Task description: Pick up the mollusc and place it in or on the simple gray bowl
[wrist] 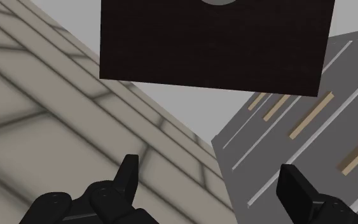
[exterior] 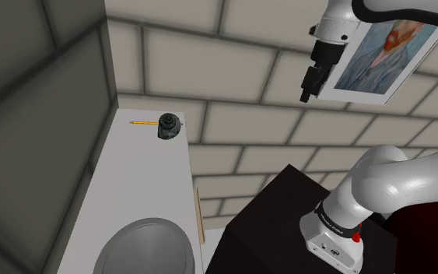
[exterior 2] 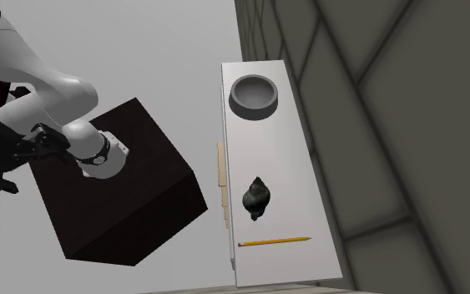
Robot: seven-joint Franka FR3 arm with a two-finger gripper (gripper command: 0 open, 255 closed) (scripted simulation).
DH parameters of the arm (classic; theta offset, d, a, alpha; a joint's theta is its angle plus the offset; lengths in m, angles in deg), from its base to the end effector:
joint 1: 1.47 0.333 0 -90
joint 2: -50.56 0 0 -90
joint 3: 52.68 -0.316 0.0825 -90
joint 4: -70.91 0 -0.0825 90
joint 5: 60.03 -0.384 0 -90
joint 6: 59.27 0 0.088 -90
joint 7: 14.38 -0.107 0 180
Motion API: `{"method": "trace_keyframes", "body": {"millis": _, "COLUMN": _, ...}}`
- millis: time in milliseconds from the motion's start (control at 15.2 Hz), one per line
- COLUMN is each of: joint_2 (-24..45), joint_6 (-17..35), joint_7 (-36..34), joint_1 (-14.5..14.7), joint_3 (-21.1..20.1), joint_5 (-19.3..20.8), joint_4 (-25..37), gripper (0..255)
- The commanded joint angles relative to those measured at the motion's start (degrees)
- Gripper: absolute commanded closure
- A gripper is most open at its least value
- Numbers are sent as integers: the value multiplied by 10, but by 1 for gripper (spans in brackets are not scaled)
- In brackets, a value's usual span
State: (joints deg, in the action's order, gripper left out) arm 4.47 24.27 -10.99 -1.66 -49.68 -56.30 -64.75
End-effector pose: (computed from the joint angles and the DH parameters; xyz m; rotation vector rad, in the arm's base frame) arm 0.2885 -0.0284 0.5809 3.1149 0.0275 -0.1671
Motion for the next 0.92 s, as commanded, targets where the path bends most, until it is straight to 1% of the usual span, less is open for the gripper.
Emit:
{"method": "trace_keyframes", "body": {"millis": 0, "joint_2": 0, "joint_6": 0, "joint_7": 0, "joint_1": 0, "joint_3": 0, "joint_5": 0, "joint_4": 0, "gripper": 0}}
{"method": "trace_keyframes", "body": {"millis": 462, "joint_2": 77, "joint_6": 92, "joint_7": -79, "joint_1": 24, "joint_3": -59, "joint_5": -60, "joint_4": 2, "gripper": 0}}
{"method": "trace_keyframes", "body": {"millis": 858, "joint_2": 163, "joint_6": 169, "joint_7": -141, "joint_1": 41, "joint_3": -106, "joint_5": -94, "joint_4": 31, "gripper": 0}}
